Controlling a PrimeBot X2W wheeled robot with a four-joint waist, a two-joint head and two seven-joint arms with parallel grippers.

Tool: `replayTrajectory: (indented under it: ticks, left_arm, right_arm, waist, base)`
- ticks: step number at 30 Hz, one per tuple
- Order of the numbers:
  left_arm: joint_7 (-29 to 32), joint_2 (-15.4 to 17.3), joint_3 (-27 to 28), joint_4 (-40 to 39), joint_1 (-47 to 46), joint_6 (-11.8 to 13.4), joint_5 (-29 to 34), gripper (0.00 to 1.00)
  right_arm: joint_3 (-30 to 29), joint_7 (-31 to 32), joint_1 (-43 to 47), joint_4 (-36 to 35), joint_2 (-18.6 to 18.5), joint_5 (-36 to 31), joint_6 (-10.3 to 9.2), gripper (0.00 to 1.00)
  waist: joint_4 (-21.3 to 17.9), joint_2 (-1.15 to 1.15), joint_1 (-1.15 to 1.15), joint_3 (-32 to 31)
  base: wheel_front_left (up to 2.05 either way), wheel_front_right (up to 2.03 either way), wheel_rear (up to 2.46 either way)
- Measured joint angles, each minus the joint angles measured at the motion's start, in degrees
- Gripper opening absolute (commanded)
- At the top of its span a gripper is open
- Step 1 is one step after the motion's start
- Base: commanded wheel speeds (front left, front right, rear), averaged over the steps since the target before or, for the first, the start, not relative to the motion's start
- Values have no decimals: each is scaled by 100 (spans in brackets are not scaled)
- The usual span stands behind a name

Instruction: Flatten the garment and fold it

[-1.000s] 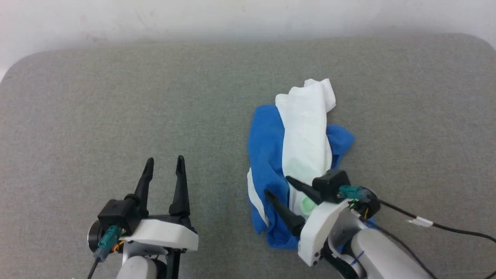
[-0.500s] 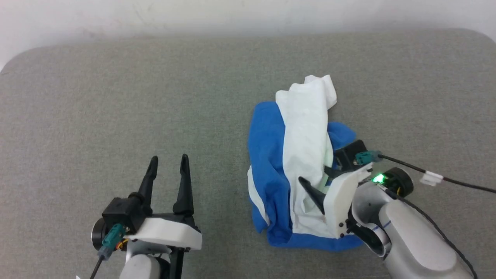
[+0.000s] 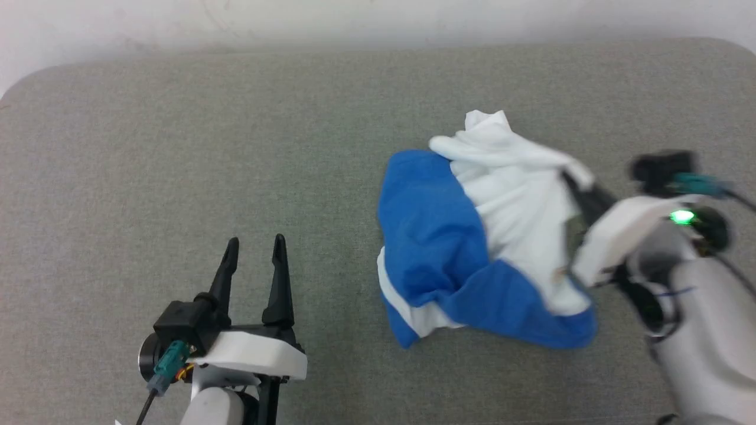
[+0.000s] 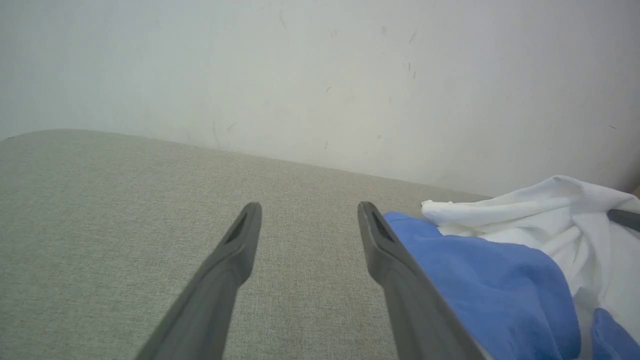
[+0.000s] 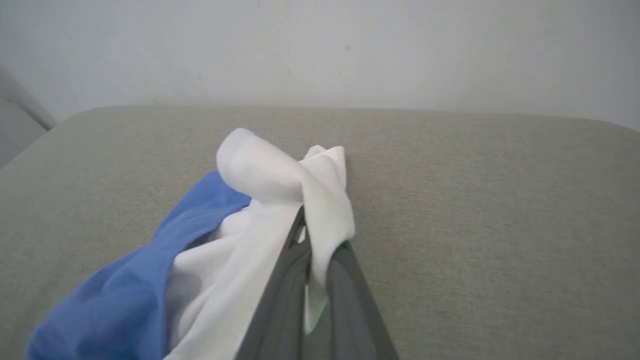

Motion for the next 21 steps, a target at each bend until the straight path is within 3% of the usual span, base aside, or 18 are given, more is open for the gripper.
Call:
replayTrajectory:
  ticks: [7,10,11,12,13,21]
  left_arm:
    - [0,0,-24,13,2,0,0,100]
    - [0,0,-22,24,3,-1,0,100]
    - [0,0,-18,34,3,-1,0,100]
    - [0,0,-18,46,3,-1,1,100]
    - [0,0,-21,58,4,-1,2,100]
    - [0,0,-78,189,23,-1,4,100]
  right_arm:
    - [-2293,-57,871,391,-73,-423,0,0]
    - [-2951,-64,1188,701,51,-713,0,0]
    - [-3069,-70,1236,781,134,-758,-1,9]
    - [-3136,-132,1267,827,218,-786,-1,45]
    - [-3163,-218,1288,839,300,-861,-1,100]
    - [-3350,-1675,1460,209,645,-1278,-1,100]
  waist:
    - [-79,0,0,-65]
    - [-100,0,0,-65]
    - [-114,0,0,-62]
    - [-131,0,0,-61]
    - [-148,0,0,-62]
    - [-242,0,0,-163]
  base:
    - [0,0,0]
    - [0,0,0]
    - [0,0,0]
    - [0,0,0]
    - [0,0,0]
    - [0,0,0]
